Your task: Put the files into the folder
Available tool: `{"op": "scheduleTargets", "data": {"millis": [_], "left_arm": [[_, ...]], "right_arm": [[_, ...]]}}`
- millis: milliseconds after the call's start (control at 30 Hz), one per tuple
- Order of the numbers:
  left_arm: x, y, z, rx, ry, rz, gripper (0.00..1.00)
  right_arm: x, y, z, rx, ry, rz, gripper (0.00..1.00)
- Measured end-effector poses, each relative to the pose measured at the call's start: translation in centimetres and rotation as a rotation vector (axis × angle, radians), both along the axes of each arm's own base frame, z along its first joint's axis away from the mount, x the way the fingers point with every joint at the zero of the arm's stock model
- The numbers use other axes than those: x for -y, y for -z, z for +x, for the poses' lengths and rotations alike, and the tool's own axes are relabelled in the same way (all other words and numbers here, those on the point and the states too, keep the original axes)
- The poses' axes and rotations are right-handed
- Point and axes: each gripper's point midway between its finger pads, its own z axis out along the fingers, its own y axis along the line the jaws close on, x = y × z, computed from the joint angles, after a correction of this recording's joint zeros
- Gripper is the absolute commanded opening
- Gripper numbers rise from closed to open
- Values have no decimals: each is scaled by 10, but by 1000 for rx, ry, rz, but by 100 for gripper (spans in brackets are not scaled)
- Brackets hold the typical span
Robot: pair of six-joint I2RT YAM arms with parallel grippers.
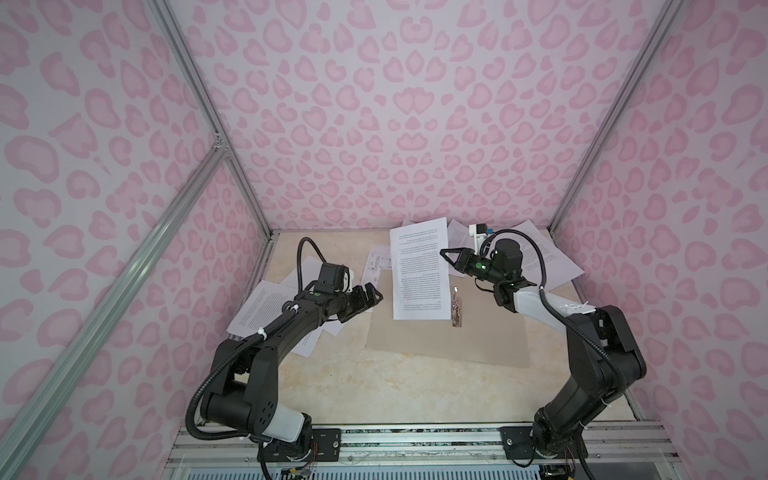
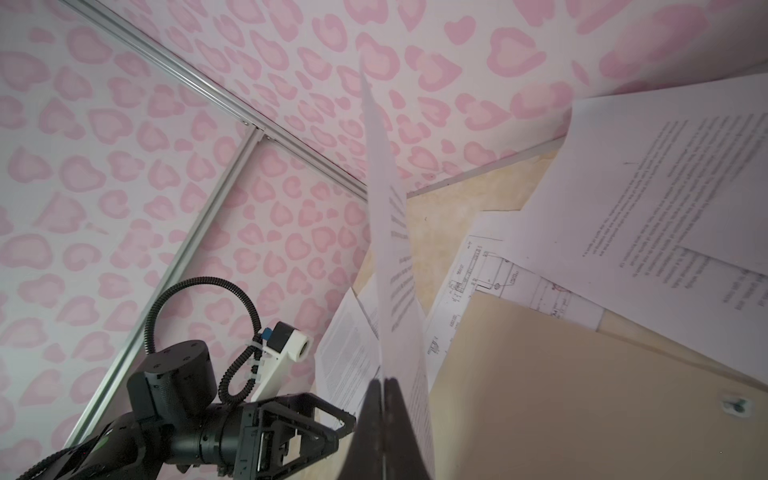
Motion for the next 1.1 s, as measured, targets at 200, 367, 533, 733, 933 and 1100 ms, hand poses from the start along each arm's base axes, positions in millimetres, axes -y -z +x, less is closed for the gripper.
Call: {"op": "scheduleTargets", "data": {"millis": [200,367,533,733,933,1100], "left_arm": [[0,34,-15,-93,29,41,98],[3,53,-21,-143,47,48,98],[9,53,-17,-127,57,19,98],[9,53,-16,-125,50,16,98],[9,53,-16,-120,45,11,98],[10,52,-15,-119,40,4,98]], "right_arm": [[6,21,20,20,41,-132,0],[1,27,33,53,30,-162,0],[-11,40,39,47,-3,-141,0],[-34,34,35,71,-62,-105,0],[-46,22,28,84,-90,-19,0],[-47,17,24,84,-94,32,0]]}}
